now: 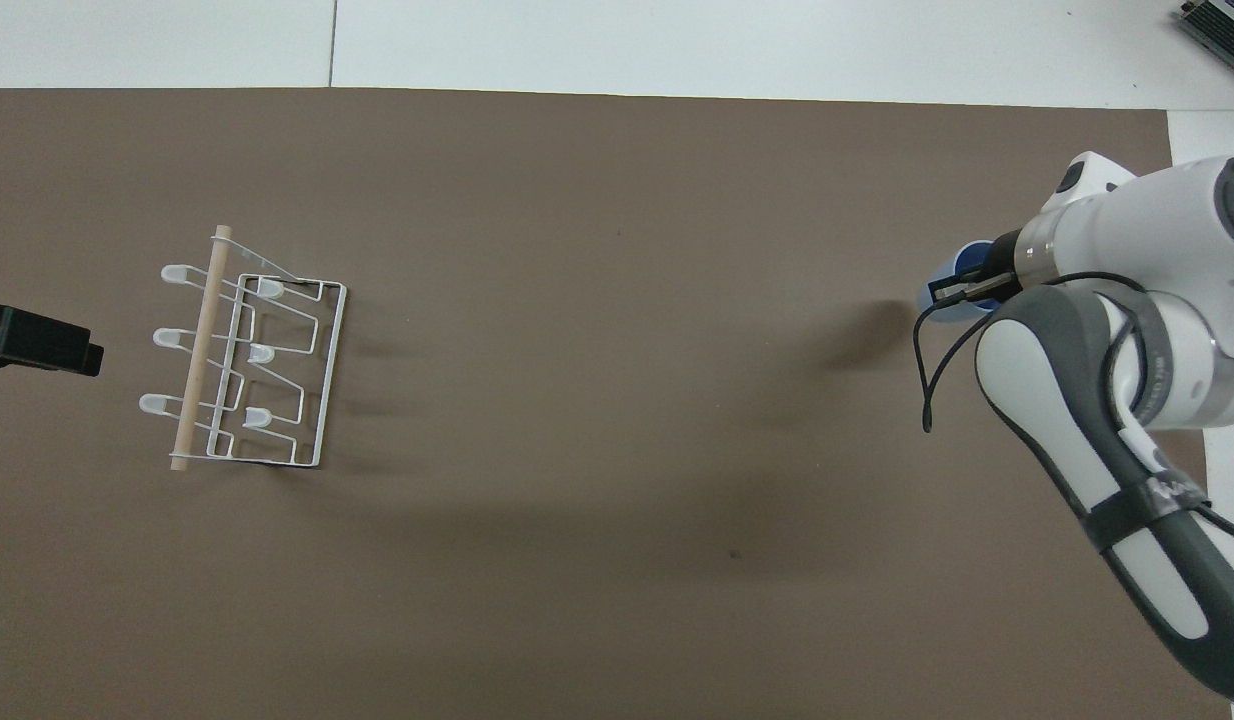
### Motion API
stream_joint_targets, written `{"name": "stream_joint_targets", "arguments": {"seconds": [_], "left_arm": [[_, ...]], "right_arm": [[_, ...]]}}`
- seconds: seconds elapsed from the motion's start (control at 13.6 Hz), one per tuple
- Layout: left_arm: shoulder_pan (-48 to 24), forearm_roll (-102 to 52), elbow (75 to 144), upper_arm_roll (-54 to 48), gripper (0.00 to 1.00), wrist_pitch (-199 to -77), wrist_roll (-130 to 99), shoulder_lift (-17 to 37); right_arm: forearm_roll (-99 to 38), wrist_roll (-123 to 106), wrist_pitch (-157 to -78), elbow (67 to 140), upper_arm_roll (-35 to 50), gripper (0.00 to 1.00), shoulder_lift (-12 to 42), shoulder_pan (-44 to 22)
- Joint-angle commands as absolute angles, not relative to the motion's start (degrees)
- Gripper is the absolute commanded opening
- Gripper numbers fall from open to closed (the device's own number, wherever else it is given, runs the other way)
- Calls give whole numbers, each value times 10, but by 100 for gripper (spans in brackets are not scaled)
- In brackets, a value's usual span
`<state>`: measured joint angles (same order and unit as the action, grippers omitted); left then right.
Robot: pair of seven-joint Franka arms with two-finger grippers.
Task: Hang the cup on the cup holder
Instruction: 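Carry the cup toward the rack while the left gripper reaches toward it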
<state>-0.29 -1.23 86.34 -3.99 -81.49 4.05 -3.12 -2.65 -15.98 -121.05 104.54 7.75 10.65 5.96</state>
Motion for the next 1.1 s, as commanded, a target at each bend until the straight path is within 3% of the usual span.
{"name": "stream_joint_targets", "arguments": {"seconds": [0.0, 0.22, 0.44, 0.81, 1.03], "left_arm": [[-4, -15, 882, -38, 100, -824, 40, -47], [-9, -17, 882, -38, 100, -827, 40, -47], [-10, -18, 882, -39, 100, -826, 40, -47], [-17, -18, 882, -42, 100, -827, 40, -49], [-17, -20, 882, -43, 100, -827, 40, -49]], "right_arm": [[-28, -174, -1120, 1003, 81, 0, 61, 68], [-28, -173, -1026, 970, 79, 0, 6, 67], [-37, -176, -958, 930, 80, 0, -4, 72], [-152, -177, -955, 940, 82, 0, -12, 65], [-278, -151, -967, 981, 86, 0, -36, 47]]}}
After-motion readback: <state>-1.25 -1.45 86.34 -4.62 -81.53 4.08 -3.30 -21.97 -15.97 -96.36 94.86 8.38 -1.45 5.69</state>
